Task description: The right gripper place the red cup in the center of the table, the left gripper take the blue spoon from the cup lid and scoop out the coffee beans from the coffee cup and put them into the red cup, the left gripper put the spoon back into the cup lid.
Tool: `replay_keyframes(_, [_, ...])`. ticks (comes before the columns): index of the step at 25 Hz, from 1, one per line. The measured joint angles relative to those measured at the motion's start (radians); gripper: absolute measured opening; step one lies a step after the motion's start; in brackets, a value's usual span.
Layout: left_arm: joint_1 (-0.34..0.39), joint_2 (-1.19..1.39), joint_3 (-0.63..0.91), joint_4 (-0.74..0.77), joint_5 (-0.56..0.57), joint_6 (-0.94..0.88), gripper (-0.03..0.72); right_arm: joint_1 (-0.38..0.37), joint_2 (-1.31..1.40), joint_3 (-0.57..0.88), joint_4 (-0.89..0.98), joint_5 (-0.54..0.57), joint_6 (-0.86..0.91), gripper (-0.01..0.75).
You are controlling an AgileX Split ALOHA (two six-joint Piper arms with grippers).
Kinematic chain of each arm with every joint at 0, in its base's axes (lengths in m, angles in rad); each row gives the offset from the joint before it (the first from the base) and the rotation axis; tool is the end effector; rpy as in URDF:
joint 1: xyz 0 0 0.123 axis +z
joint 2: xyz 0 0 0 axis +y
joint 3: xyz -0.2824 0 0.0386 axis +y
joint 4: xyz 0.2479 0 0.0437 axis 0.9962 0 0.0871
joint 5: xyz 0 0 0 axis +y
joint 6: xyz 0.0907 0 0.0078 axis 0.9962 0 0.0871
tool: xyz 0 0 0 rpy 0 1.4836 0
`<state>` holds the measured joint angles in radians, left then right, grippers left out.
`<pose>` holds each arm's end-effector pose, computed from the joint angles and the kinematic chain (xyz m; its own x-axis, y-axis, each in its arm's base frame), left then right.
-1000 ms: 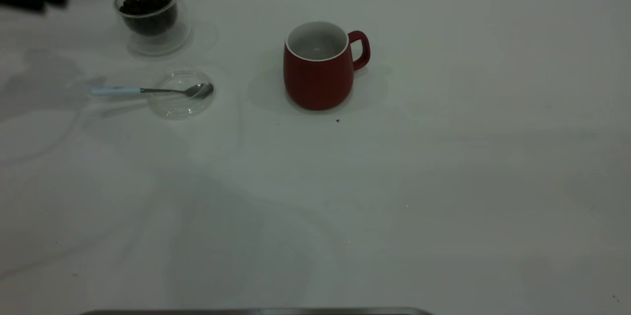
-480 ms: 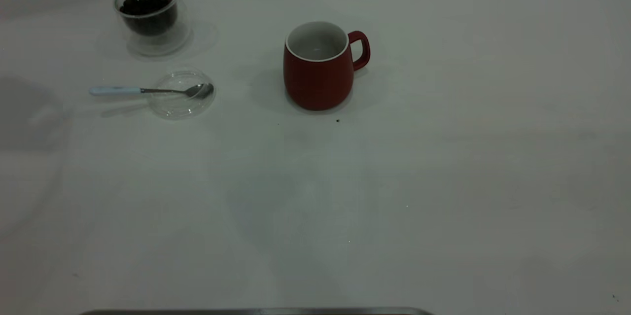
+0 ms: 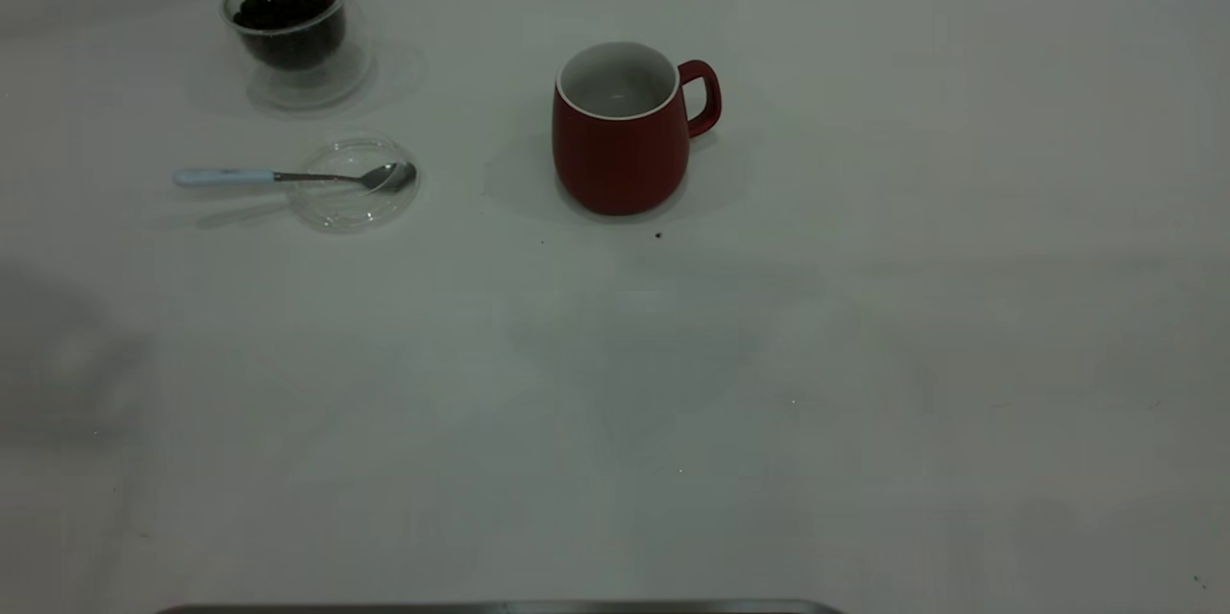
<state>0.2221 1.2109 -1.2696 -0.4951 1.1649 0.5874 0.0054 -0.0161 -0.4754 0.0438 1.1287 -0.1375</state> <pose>0.2309 0.0114 0.3914 -0.7327 0.1744 -0.6578 0.3359 0.9333 -0.1268 -0.0076 0.0036 0.2649 -0.5141 -0.1212 -0.8492 -0.1008 0.9916 -0.0805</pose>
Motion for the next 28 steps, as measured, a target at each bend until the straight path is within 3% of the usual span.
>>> replay_keyframes(7, [-0.028, -0.399, 0.221, 0.237, 0.0, -0.245, 0.561, 0.0, 0.0, 0.0, 0.0, 0.0, 0.0, 0.59])
replay_keyframes(12, [-0.064, -0.639, 0.395, 0.288, 0.0, -0.317, 0.561, 0.0, 0.0, 0.0, 0.0, 0.0, 0.0, 0.59])
replay_keyframes(20, [-0.21, -0.809, 0.659, 0.386, 0.0, -0.35, 0.561, 0.0, 0.0, 0.0, 0.0, 0.0, 0.0, 0.59])
replay_keyframes(28, [-0.222, -0.91, 0.741, 0.461, 0.0, -0.451, 0.561, 0.0, 0.0, 0.0, 0.0, 0.0, 0.0, 0.59])
